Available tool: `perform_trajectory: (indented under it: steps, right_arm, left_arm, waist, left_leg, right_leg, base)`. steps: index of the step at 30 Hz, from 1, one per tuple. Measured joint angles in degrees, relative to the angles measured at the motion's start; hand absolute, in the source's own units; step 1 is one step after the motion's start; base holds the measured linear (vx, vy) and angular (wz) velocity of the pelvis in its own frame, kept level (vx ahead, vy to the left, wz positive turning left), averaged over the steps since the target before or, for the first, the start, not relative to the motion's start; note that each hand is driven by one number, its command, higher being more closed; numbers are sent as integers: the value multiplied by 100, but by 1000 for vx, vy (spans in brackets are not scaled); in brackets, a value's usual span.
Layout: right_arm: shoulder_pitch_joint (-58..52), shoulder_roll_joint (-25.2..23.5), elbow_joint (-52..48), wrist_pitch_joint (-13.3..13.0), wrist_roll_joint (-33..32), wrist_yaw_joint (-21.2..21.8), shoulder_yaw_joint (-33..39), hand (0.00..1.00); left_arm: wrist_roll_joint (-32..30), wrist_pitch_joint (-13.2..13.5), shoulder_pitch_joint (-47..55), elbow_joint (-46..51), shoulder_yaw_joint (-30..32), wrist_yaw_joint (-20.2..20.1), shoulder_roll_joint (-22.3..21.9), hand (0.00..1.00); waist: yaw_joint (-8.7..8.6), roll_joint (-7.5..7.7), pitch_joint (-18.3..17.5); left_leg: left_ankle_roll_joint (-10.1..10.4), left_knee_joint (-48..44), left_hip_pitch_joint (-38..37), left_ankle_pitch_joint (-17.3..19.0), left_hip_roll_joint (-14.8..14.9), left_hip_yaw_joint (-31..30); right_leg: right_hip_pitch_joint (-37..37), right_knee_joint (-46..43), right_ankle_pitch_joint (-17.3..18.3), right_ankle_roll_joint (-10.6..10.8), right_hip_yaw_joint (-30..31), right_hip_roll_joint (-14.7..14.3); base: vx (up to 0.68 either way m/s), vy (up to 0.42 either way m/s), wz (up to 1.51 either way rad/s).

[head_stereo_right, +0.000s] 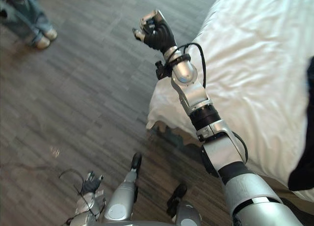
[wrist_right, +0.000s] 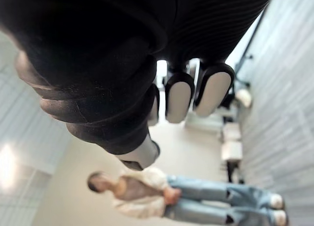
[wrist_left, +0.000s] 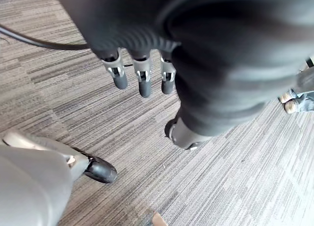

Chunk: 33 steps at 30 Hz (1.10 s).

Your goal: Tidy the bed and pick cloth on bed and put in laundry

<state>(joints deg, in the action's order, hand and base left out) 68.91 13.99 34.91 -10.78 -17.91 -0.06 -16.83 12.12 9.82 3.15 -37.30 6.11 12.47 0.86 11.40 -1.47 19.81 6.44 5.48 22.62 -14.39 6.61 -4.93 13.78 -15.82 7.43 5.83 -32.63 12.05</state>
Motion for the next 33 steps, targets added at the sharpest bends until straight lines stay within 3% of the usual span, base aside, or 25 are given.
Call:
perform_trajectory:
  steps: [1,7,10,12,17,19,21,22,23,25,28,30,33]
  right_arm:
    - [91,5,70,0,-6,-16,7,100]
    - [594,324,1368,3,-43,-299,179,100]
    - [609,742,2251,97,-8,-510,454,100]
    - [514,1051,2697,216,30,-500,564,100]
    - [26,853,2454,-16,48,-228,721,100]
    - [-414,645,2106,-128,31,-227,960,100]
    - [-1410,145,1533,-224,28,-167,1041,100]
    - [-1673,-4,1509,-173,25,-146,1031,100]
    - [-2379,-260,1490,36,7,-114,1014,100]
    - [-3610,-463,1387,381,43,-32,986,100]
    - [-5260,-529,912,746,108,375,292,100]
    - [-5734,-666,1,732,-3,774,-192,100]
    - [-5709,-882,-1131,641,-299,1010,-445,100]
  left_arm:
    - [1,1,-30,68,-75,-2,9,0]
    - [-7,100,-407,499,-780,-122,51,0]
    - [-3,186,-729,531,-1117,-124,63,0]
    - [2,203,-926,571,-1391,-130,50,0]
    - [-3,266,-933,608,-1599,-252,15,0]
    - [-5,261,-925,610,-1540,-252,12,0]
    - [-44,245,-809,623,-1233,-249,-7,0]
    - [-48,241,-781,621,-1154,-248,-7,0]
    - [-59,234,-761,616,-1039,-250,-13,0]
    - [-201,210,-762,553,-1028,-266,-10,0]
    - [-511,125,-738,176,-997,-376,117,0]
    - [-751,35,-613,-191,-1000,-451,243,0]
    - [-863,-61,-444,-473,-1007,-499,298,0]
  waist:
    - [42,-33,75]
    - [241,-662,534]
    - [371,-931,659]
    - [362,-1140,752]
    - [251,-1151,745]
    - [157,-1115,748]
    - [-87,-850,748]
    - [-169,-787,741]
    - [-332,-649,741]
    - [-470,-512,744]
    - [-752,-251,718]
    - [-866,-50,588]
    - [-900,37,295]
  left_leg:
    - [-10,-1,78,-34,-18,-20]
    - [-65,-3,928,-320,-173,-235]
    - [-42,-4,1281,-420,-187,-236]
    - [-83,-5,1480,-476,-209,-163]
    - [-84,-4,1503,-463,-282,88]
    - [-154,-4,1464,-375,-324,167]
    - [-250,-3,1262,-307,-405,441]
    - [-259,-3,1196,-304,-419,477]
    - [-291,-3,1044,-284,-444,519]
    - [-328,-3,832,-230,-465,508]
    - [-238,-3,426,-128,-445,540]
    - [-243,2,-17,106,-377,693]
    - [-227,5,-262,182,-313,801]
  right_leg:
    - [100,-86,25,-9,-5,33]
    - [1033,-679,163,-14,-124,316]
    - [1485,-884,177,-37,-64,387]
    - [1808,-1021,179,-41,64,448]
    - [2048,-1153,193,-18,326,586]
    - [2046,-1176,187,3,382,637]
    - [1975,-1140,136,84,605,719]
    - [1912,-1096,117,109,634,717]
    - [1729,-984,81,146,646,707]
    - [1416,-778,26,194,608,675]
    - [869,-376,-106,226,584,554]
    - [469,-178,-132,233,713,493]
    - [237,-12,-133,234,782,411]
  base:
    - [-61,7,33]
    - [-56,-3,17]
    - [-66,-13,-3]
    - [-42,8,-16]
    - [-6,20,-15]
    - [16,39,-4]
    - [36,43,-30]
    - [66,29,-25]
    - [67,12,-10]
    - [108,0,-1]
    - [102,-33,-11]
    - [26,-48,-42]
    - [-11,-42,-26]
